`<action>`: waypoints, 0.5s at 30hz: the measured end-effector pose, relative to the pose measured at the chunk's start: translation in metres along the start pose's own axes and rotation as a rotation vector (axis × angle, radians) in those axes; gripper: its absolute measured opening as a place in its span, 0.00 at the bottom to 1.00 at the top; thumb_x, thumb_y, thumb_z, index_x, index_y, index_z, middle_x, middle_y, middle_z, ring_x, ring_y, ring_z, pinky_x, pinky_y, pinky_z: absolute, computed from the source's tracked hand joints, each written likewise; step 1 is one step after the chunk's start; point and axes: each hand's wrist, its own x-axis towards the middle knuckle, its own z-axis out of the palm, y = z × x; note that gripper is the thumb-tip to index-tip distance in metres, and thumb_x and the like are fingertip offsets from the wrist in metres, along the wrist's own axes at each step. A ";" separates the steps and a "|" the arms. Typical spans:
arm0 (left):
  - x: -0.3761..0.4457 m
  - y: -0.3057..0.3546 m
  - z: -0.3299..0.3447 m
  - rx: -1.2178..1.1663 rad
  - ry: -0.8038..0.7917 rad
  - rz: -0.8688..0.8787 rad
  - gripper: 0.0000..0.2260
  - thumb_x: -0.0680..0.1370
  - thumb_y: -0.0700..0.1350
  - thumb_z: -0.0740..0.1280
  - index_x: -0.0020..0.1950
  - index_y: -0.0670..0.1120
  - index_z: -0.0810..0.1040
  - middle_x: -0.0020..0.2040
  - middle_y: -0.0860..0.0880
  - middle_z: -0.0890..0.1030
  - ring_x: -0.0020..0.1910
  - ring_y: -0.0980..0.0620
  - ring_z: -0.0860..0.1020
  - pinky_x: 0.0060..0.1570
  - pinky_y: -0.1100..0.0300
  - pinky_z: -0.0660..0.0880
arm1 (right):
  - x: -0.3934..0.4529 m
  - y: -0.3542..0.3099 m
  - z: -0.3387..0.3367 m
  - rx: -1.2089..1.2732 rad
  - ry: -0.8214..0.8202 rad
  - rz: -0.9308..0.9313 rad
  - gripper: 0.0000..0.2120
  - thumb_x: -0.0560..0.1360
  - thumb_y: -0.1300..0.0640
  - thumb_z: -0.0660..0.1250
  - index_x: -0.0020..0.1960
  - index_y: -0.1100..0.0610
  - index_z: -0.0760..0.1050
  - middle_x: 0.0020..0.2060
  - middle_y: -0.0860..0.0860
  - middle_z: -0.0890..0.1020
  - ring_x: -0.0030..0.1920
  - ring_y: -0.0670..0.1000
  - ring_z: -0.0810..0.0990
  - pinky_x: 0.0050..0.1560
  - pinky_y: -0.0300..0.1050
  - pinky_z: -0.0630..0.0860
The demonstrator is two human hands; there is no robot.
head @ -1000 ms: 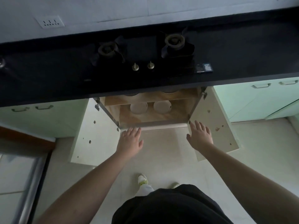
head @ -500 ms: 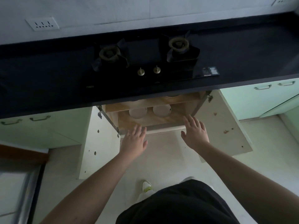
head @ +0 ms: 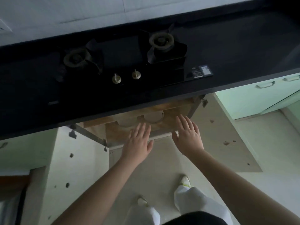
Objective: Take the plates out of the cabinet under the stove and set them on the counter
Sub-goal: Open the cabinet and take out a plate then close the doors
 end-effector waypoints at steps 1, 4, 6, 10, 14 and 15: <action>0.015 0.001 0.007 0.000 -0.001 -0.001 0.30 0.82 0.59 0.46 0.81 0.46 0.51 0.81 0.43 0.55 0.79 0.43 0.51 0.75 0.44 0.52 | 0.011 0.003 0.010 0.016 0.016 -0.004 0.29 0.81 0.45 0.53 0.79 0.56 0.54 0.78 0.54 0.59 0.78 0.54 0.53 0.76 0.52 0.49; 0.057 -0.003 0.035 -0.003 -0.035 0.011 0.30 0.81 0.61 0.46 0.81 0.49 0.45 0.81 0.45 0.49 0.80 0.44 0.46 0.76 0.44 0.47 | 0.044 0.015 0.041 0.052 0.046 0.008 0.28 0.82 0.46 0.52 0.78 0.55 0.55 0.78 0.54 0.60 0.78 0.55 0.54 0.76 0.52 0.50; 0.082 -0.010 0.052 -0.007 -0.028 0.012 0.31 0.81 0.61 0.46 0.81 0.50 0.47 0.81 0.45 0.50 0.80 0.44 0.47 0.76 0.44 0.47 | 0.065 0.023 0.064 0.053 0.032 0.001 0.28 0.82 0.46 0.51 0.78 0.56 0.55 0.78 0.54 0.59 0.78 0.55 0.54 0.76 0.54 0.50; 0.128 -0.023 0.092 0.028 0.061 0.016 0.30 0.81 0.60 0.49 0.80 0.47 0.55 0.80 0.44 0.58 0.79 0.44 0.54 0.75 0.44 0.51 | 0.113 0.042 0.112 0.015 0.006 -0.038 0.27 0.82 0.46 0.46 0.78 0.55 0.53 0.78 0.54 0.58 0.78 0.55 0.52 0.77 0.57 0.52; 0.169 -0.032 0.136 0.024 0.104 -0.006 0.30 0.81 0.61 0.50 0.80 0.48 0.56 0.80 0.45 0.57 0.79 0.44 0.54 0.76 0.46 0.50 | 0.162 0.059 0.155 0.027 0.073 0.026 0.29 0.80 0.46 0.47 0.79 0.55 0.52 0.78 0.55 0.58 0.78 0.56 0.54 0.75 0.57 0.52; 0.180 -0.036 0.146 0.019 0.116 -0.013 0.30 0.81 0.61 0.50 0.80 0.49 0.55 0.80 0.46 0.57 0.79 0.45 0.53 0.76 0.46 0.49 | 0.175 0.062 0.165 0.028 0.091 0.031 0.29 0.80 0.46 0.48 0.79 0.55 0.51 0.78 0.56 0.58 0.78 0.56 0.54 0.75 0.56 0.53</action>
